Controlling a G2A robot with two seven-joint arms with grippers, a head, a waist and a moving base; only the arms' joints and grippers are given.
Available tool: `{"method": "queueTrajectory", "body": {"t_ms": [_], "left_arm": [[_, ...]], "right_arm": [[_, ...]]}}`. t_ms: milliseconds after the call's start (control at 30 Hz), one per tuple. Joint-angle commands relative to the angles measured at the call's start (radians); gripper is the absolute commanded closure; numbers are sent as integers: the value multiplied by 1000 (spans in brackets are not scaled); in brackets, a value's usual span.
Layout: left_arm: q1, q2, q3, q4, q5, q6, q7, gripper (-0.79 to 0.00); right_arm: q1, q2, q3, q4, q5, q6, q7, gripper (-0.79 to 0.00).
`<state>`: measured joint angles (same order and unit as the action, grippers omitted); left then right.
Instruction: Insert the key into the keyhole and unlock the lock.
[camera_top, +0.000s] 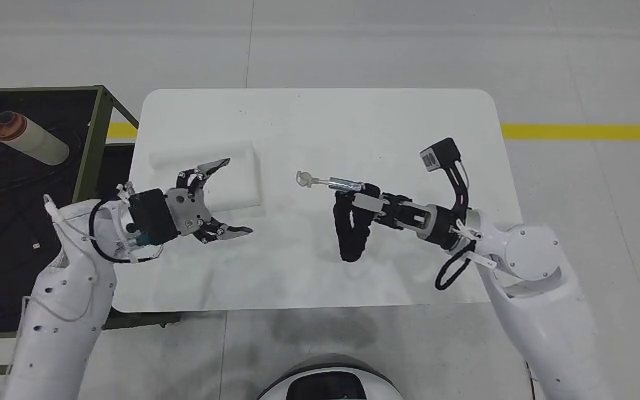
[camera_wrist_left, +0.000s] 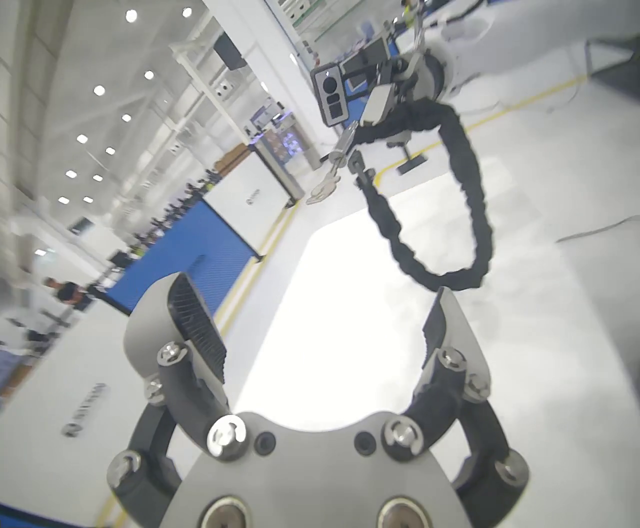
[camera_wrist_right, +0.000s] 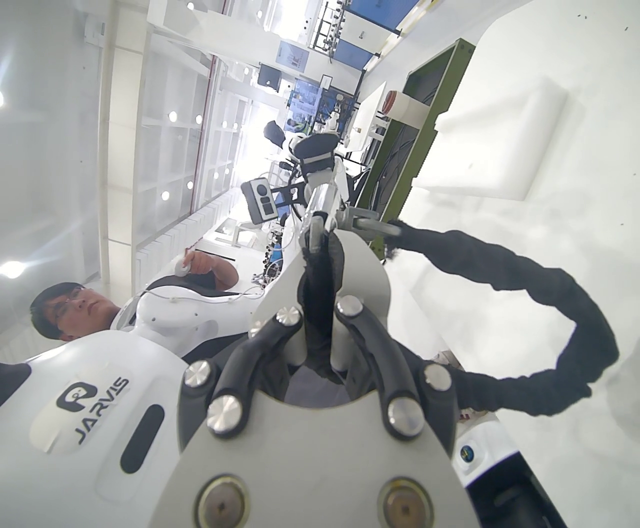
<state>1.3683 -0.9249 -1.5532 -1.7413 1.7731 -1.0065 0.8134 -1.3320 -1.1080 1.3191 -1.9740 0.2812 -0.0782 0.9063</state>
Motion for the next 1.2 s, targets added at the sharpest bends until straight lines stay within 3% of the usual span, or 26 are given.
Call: {"method": "queueTrajectory", "body": {"t_ms": [0, 267, 333, 433, 533, 1167], "left_arm": [[-1, 3, 14, 12, -40, -6, -11, -785], [-1, 3, 14, 12, -40, -6, -11, -785], [26, 7, 64, 54, -170, -6, -23, -785], [-1, 46, 184, 93, -455, -6, -96, -785], [-75, 115, 308, 109, -777, -6, -319, -785], [-70, 115, 310, 110, -782, -3, -323, -785]], "right_arm": [[1, 0, -2, -1, -3, 5, 5, 0], [-14, 0, -3, -11, -9, 3, -11, 0], [-22, 1, -3, -18, -17, -2, -20, 0], [-26, 2, -2, -19, -25, -9, -23, 0], [-35, 3, 0, -23, -26, -16, -24, 0], [-54, 3, -4, -32, -26, -12, -34, 0]]}}
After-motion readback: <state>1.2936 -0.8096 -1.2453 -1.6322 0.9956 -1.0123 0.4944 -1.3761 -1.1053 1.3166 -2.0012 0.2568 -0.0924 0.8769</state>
